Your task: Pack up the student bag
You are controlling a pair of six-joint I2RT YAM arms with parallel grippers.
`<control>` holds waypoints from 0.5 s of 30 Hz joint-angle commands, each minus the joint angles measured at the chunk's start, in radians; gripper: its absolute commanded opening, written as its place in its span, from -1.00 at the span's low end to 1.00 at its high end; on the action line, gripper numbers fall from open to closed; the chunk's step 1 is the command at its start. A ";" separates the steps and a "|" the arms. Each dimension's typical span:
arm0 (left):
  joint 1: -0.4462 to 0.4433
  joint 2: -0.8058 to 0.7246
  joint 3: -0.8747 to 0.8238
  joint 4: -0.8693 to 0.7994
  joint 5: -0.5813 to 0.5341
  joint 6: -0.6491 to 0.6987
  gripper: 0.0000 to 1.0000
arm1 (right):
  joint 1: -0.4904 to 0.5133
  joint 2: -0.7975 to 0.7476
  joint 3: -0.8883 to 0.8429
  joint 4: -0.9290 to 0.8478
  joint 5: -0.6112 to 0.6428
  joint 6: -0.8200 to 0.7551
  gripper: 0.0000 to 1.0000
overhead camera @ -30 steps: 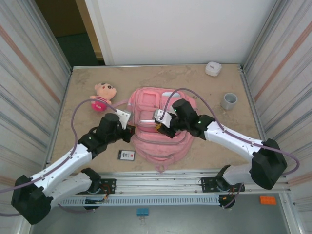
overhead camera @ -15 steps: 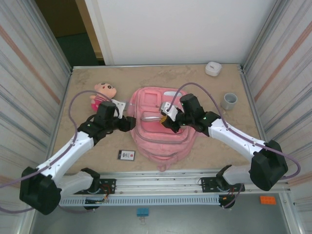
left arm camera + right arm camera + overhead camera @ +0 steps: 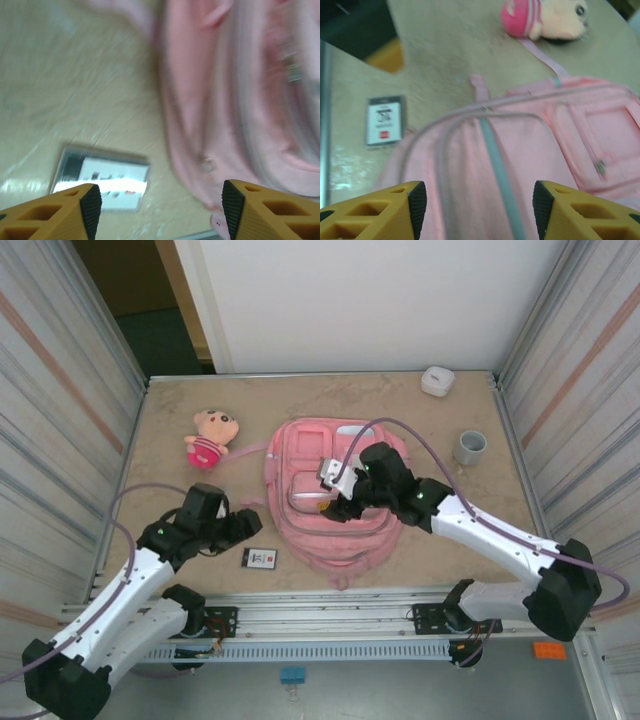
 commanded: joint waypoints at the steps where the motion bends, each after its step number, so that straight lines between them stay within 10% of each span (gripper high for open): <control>1: -0.002 -0.045 -0.090 -0.020 0.050 -0.196 0.31 | 0.068 -0.045 -0.037 0.020 0.055 0.020 0.21; 15: -0.010 0.057 -0.242 0.289 0.058 -0.283 0.30 | 0.210 0.003 -0.089 0.095 0.090 0.095 0.32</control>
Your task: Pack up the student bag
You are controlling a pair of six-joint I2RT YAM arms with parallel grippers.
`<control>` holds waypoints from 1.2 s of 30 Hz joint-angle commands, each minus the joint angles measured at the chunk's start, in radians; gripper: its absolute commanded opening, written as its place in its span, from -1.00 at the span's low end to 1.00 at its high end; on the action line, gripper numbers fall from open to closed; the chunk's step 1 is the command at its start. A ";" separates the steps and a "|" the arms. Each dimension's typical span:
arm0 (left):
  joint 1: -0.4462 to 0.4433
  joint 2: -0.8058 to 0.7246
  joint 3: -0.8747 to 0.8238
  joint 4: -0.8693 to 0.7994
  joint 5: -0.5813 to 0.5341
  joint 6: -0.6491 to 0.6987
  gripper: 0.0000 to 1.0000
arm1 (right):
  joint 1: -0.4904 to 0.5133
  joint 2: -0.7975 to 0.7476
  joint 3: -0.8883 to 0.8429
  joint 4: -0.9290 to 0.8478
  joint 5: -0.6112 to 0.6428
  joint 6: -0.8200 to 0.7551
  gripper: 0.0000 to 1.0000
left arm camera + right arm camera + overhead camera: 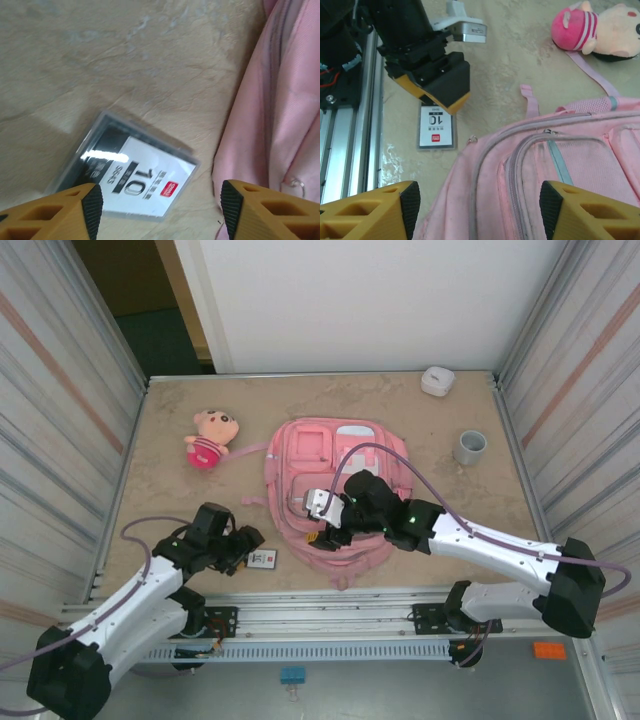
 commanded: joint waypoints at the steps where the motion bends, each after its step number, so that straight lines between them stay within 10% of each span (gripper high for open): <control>1: -0.010 0.040 -0.030 0.101 -0.018 -0.025 0.30 | 0.023 0.036 -0.017 0.046 0.011 0.041 0.33; 13: 0.058 0.196 -0.021 0.257 -0.099 0.043 0.34 | 0.125 0.209 0.040 0.079 0.044 0.085 0.45; 19: 0.127 0.096 0.110 0.084 -0.132 0.139 0.68 | 0.148 0.332 0.109 0.079 0.066 0.092 0.50; 36: 0.711 0.022 0.184 -0.050 0.139 0.409 0.82 | 0.171 0.857 0.618 -0.166 0.062 -0.013 0.54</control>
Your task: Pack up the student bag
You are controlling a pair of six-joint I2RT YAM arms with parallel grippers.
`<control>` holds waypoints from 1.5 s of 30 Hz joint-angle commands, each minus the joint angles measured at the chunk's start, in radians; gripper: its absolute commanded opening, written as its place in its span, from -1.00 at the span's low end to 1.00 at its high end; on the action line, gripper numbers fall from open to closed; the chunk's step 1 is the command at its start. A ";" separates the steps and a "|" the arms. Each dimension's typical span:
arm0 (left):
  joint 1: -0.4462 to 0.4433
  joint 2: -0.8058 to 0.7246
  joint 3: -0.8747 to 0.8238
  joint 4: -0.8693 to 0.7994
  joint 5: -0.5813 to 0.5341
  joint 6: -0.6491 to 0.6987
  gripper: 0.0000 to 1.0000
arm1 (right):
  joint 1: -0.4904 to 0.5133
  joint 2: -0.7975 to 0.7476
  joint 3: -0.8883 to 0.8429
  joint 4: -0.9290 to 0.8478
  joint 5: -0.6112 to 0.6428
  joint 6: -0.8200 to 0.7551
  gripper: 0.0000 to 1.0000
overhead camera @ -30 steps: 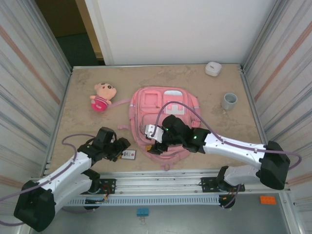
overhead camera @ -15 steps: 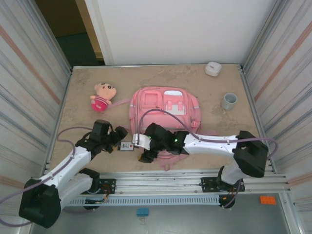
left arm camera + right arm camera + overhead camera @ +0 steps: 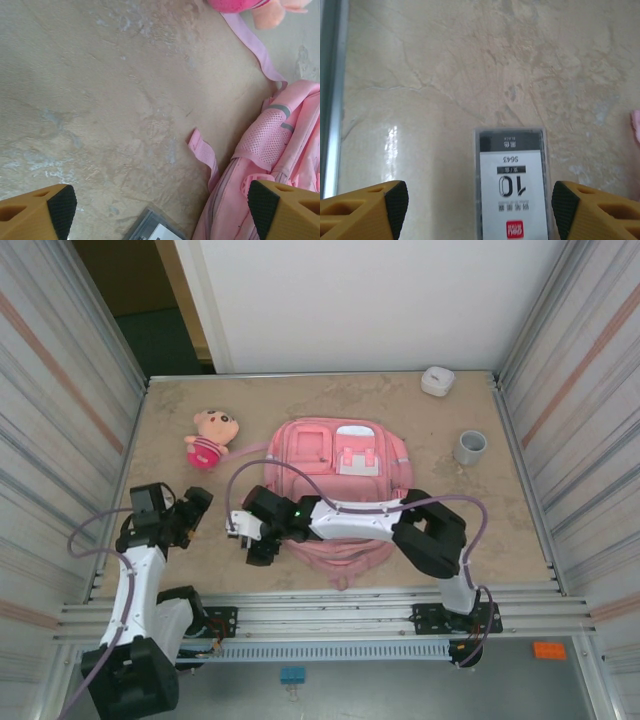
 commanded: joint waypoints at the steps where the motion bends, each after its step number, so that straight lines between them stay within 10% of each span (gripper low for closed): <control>1: 0.025 0.008 0.041 -0.017 0.065 0.068 0.82 | 0.004 0.073 0.076 -0.101 -0.008 -0.032 0.54; 25: 0.025 0.057 0.038 0.051 0.109 0.083 0.80 | -0.019 0.273 0.242 -0.290 -0.062 -0.082 0.19; 35: 0.025 0.046 0.051 0.039 0.120 0.089 0.80 | 0.003 0.024 0.107 -0.297 -0.086 -0.094 0.48; 45: 0.025 0.041 0.045 0.042 0.125 0.084 0.80 | -0.018 0.092 0.148 -0.317 -0.054 -0.097 0.67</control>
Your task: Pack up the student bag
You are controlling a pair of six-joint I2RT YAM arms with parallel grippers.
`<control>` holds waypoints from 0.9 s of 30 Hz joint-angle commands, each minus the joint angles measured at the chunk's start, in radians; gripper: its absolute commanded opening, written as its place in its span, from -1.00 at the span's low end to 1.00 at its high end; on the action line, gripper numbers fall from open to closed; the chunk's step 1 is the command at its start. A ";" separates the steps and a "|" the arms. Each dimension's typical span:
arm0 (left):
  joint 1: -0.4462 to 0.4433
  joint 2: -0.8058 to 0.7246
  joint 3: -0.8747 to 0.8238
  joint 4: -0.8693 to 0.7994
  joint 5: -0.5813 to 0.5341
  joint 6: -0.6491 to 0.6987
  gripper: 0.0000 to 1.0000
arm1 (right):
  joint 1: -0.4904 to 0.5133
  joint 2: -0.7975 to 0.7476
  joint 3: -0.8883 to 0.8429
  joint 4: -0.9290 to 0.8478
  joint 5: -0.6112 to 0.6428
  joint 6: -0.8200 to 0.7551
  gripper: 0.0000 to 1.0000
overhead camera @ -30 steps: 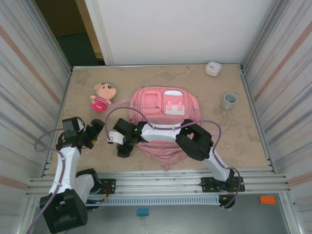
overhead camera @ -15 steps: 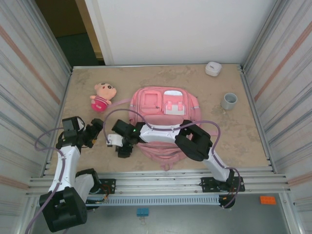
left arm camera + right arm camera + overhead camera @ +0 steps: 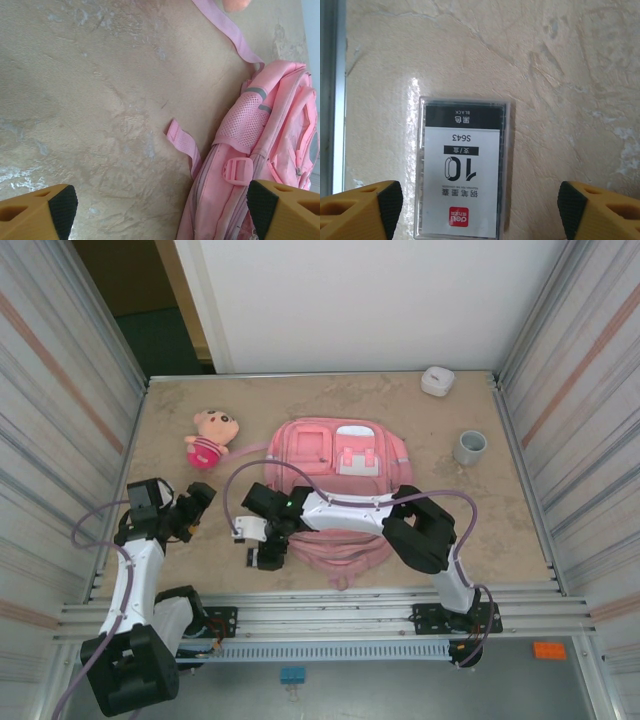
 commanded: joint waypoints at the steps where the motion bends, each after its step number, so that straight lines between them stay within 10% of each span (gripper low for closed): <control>1: 0.006 -0.010 0.025 0.000 0.016 0.012 0.80 | 0.011 0.041 0.043 -0.044 0.009 -0.002 0.67; 10: 0.006 0.001 0.021 0.015 0.021 0.003 0.80 | 0.030 0.129 0.081 -0.048 0.016 -0.010 0.65; 20: 0.006 -0.001 0.013 0.027 0.032 -0.001 0.75 | 0.049 0.119 0.001 0.072 0.125 -0.021 0.00; 27: 0.006 -0.006 0.025 0.021 0.037 0.009 0.75 | 0.047 -0.045 -0.105 0.159 0.103 -0.030 -0.07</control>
